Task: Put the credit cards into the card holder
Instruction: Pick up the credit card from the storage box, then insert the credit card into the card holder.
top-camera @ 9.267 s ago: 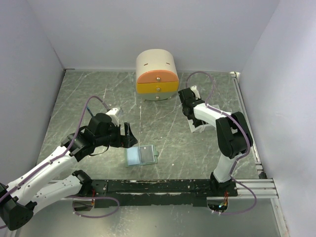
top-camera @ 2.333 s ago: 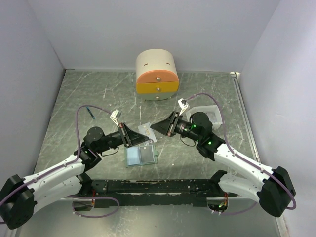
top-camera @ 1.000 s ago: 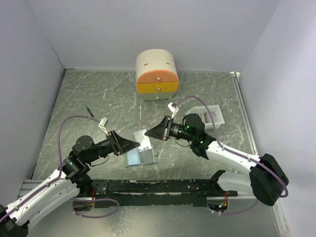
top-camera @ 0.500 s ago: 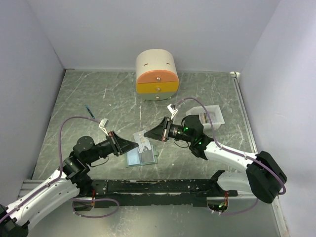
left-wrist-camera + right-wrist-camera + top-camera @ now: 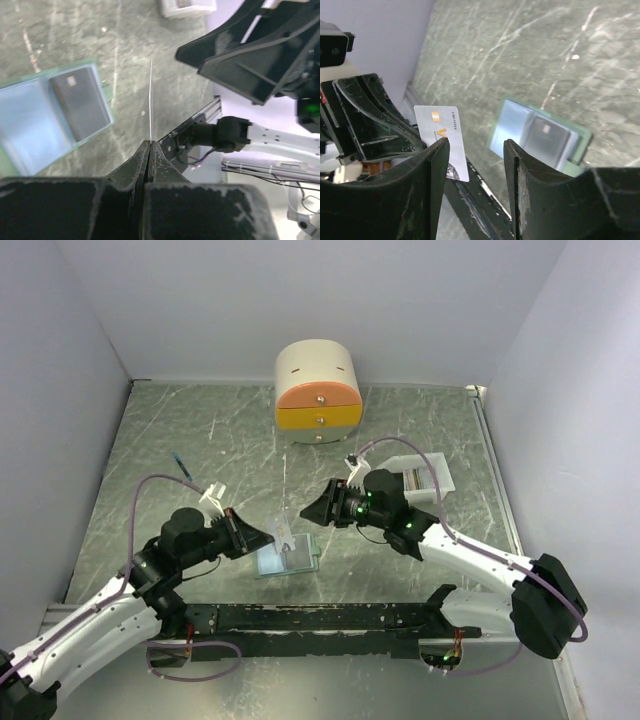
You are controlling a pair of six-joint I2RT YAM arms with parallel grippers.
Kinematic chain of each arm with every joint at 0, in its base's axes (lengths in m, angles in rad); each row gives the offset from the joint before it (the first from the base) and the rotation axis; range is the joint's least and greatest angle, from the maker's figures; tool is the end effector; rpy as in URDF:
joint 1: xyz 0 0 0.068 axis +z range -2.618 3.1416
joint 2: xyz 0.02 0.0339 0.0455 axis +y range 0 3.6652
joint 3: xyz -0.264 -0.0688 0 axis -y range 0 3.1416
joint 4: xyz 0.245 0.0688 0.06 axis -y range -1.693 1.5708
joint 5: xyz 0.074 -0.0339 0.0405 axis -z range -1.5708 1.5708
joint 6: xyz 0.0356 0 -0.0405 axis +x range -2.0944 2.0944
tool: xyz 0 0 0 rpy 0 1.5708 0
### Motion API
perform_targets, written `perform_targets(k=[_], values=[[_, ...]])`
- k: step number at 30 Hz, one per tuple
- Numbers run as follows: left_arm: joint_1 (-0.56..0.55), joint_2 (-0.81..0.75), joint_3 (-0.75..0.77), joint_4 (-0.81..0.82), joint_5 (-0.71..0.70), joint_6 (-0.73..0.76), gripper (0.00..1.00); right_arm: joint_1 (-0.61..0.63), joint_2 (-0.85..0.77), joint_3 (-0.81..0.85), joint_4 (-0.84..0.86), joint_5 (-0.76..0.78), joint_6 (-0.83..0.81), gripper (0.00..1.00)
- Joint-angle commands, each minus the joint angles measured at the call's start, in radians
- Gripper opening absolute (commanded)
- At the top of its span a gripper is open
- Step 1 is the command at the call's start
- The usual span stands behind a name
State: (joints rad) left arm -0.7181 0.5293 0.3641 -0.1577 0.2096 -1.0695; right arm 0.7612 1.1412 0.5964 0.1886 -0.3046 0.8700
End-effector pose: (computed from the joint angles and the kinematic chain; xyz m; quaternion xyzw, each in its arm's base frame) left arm 0.1057 -0.1022 0.2312 -0.0809 0.8054 -0.5061 0.2978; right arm 0.1750 0.1815 0.2402 -0.0423 0.8152 0.4961 0.2959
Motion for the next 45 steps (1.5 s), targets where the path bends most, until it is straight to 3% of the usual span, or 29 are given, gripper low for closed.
perform_targets(k=[1,8,15,19,24,40,45], values=[[-0.002,0.029,0.006,-0.087,-0.024,0.04,0.07,0.006,0.02,0.038,-0.145,0.099,-0.086,0.48],[0.014,0.161,0.053,-0.124,0.009,0.118,0.07,0.04,0.163,0.083,-0.191,0.117,-0.114,0.38],[0.096,0.293,0.041,-0.057,0.175,0.159,0.07,0.075,0.284,0.093,-0.121,0.112,-0.113,0.23],[0.175,0.291,0.034,-0.071,0.247,0.201,0.07,0.094,0.355,0.109,-0.091,0.094,-0.116,0.15],[0.243,0.284,0.001,-0.062,0.324,0.224,0.07,0.108,0.421,0.132,-0.1,0.104,-0.137,0.14],[0.253,0.412,-0.099,0.164,0.383,0.188,0.07,0.109,0.432,0.09,-0.173,0.181,-0.177,0.13],[0.253,0.477,-0.09,0.153,0.386,0.187,0.07,0.113,0.419,0.107,-0.2,0.198,-0.197,0.13]])
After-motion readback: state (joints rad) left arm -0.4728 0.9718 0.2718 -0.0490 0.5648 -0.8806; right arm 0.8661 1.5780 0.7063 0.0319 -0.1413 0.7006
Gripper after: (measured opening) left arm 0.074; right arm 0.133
